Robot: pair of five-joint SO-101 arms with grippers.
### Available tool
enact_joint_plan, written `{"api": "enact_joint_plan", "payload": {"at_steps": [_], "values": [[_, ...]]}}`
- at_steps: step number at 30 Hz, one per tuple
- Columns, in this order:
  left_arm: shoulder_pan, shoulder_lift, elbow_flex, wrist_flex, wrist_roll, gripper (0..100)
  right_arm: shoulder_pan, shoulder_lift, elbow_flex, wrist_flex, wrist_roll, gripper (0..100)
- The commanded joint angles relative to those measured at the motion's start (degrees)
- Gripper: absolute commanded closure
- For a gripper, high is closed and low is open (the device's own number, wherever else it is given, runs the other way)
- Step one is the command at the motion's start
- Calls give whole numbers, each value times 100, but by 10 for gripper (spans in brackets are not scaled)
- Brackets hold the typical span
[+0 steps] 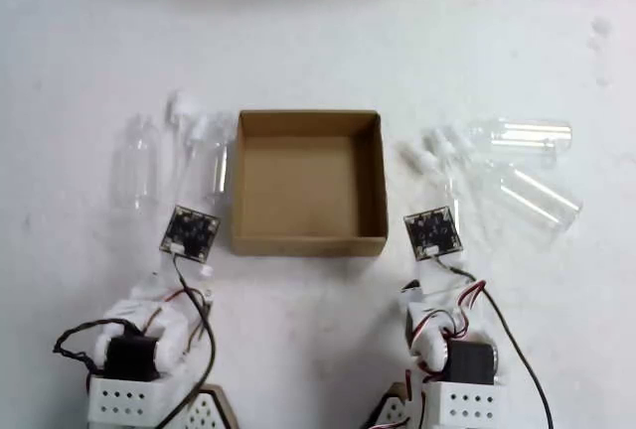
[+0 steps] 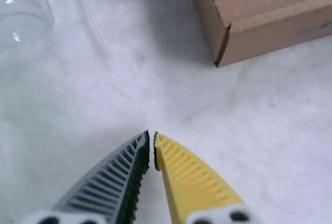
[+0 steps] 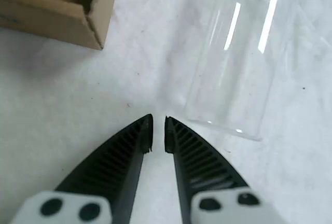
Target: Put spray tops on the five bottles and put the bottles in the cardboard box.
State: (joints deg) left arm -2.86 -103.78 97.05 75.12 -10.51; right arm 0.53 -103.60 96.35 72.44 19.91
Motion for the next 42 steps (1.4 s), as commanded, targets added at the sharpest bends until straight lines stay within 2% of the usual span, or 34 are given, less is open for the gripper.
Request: {"api": "enact_joint_plan", "payload": {"at_steps": [1,25,28,35,38,42], "values": [[-48,-57,-9,-123,26,976,-40,-4,53,40,62,968],[48,-57,-9,-123,26,976,-66,-4,53,4,62,967],[57,-57,-9,-123,26,976,-75,-4,53,-673,62,967],[57,-57,-9,-123,26,976,-92,-4,53,-3811,26,967],[57,-57,-9,-123,26,976,-233,-4,53,-4374,62,967],[40,-57,-9,-123,26,976,-356,-4,53,-4444,70,967]]}}
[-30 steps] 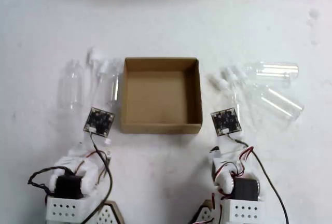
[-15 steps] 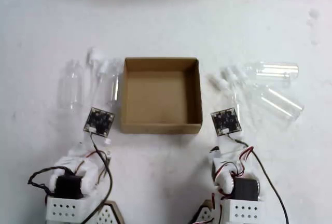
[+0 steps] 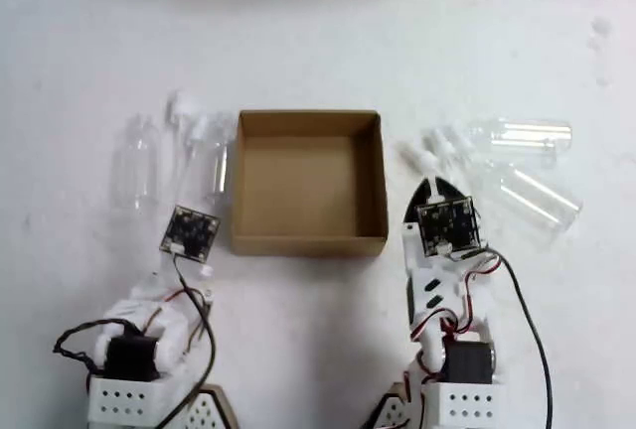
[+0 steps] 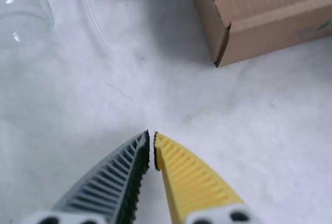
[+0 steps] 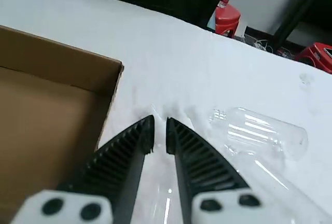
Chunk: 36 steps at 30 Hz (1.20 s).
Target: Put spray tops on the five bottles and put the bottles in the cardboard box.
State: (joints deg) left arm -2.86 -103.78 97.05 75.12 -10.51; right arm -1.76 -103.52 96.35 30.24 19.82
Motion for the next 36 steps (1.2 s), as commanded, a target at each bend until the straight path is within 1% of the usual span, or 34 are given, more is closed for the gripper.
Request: {"api": "enact_joint_plan", "payload": {"at_steps": [1,3,8,10,12,14,16,19,22,27,32,34,36], "values": [[40,-57,-9,-123,26,976,-127,-13,53,-242,79,967],[40,-57,-9,-123,26,976,-180,-13,53,-391,79,966],[31,-57,-9,-123,26,976,-611,-13,44,-1508,62,966],[31,-57,-9,-123,26,976,-936,-13,44,-1868,70,966],[31,-57,-9,-123,26,976,-1270,-13,44,-1956,70,966],[31,-57,-9,-123,26,976,-1455,-4,44,-1578,35,967],[31,-57,-9,-123,26,976,-1499,-4,44,-884,44,967],[40,-57,-9,-123,26,976,-1429,-4,44,-488,44,967],[48,-57,-9,-123,26,976,-1323,-4,44,-330,26,967],[48,-57,-9,-132,18,976,-1341,-4,44,-13,26,968],[4,-57,-35,-132,-18,974,-1068,-4,44,22,35,971],[-4,-57,-211,-97,-18,974,-1024,-4,44,31,26,971],[-251,-57,-651,0,-18,973,-1042,22,44,40,26,971]]}}
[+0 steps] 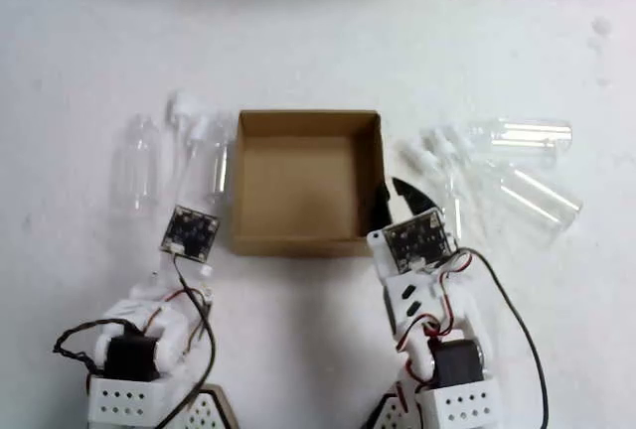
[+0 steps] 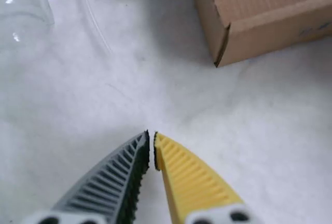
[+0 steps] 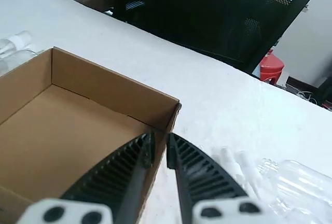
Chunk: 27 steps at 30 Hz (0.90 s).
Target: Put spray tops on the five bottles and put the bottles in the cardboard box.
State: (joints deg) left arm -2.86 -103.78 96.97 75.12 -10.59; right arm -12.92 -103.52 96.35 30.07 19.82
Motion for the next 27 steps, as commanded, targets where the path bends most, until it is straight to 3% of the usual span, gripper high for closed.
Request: {"api": "enact_joint_plan", "payload": {"at_steps": [1,6,10,18,27], "values": [[-426,-57,-967,44,-9,973,75,66,44,57,26,971],[-1508,-57,-2681,70,-9,972,75,365,62,-215,35,971],[-2070,-57,-3103,35,-176,972,75,567,70,-409,62,971],[-2132,-66,-3095,-290,-1960,972,75,585,79,-418,70,971],[-1956,84,-3121,-774,-2453,972,75,593,79,-418,79,971]]}}
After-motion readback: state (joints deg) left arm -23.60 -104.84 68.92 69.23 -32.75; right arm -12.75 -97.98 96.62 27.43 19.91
